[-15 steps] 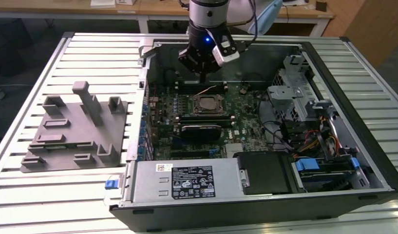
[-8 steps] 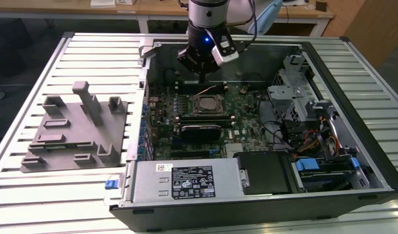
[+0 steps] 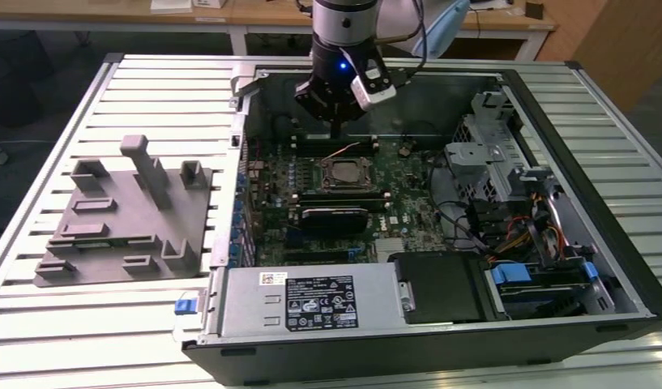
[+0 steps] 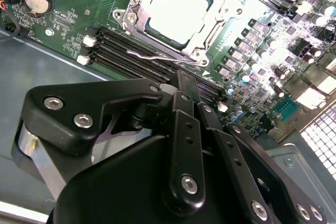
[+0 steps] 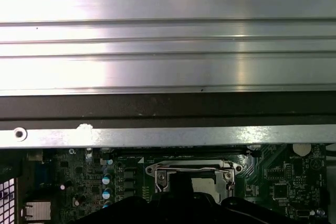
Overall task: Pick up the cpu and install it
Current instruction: 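Install the first cpu locking lever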
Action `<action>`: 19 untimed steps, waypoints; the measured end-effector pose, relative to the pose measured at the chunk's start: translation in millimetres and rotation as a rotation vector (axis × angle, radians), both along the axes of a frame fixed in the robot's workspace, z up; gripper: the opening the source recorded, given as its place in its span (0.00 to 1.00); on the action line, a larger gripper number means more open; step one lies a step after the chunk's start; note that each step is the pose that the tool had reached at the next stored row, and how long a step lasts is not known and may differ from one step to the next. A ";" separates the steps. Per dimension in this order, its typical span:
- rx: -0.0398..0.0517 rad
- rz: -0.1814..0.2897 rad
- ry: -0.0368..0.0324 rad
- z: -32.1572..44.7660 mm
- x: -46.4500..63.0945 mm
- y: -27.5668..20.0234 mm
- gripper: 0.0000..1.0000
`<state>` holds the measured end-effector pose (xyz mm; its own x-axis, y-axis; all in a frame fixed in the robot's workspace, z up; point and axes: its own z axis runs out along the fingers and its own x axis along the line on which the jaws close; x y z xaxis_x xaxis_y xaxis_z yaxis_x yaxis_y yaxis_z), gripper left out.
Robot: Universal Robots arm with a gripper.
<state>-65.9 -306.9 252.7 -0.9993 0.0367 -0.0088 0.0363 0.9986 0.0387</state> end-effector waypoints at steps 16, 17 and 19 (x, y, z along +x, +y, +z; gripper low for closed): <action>0.0000 0.000 0.0000 0.0 -0.3 0.0 0.18; 0.0000 0.000 0.0000 0.0 -0.3 0.0 0.11; 0.0000 0.000 0.0000 0.0 -0.3 0.0 0.11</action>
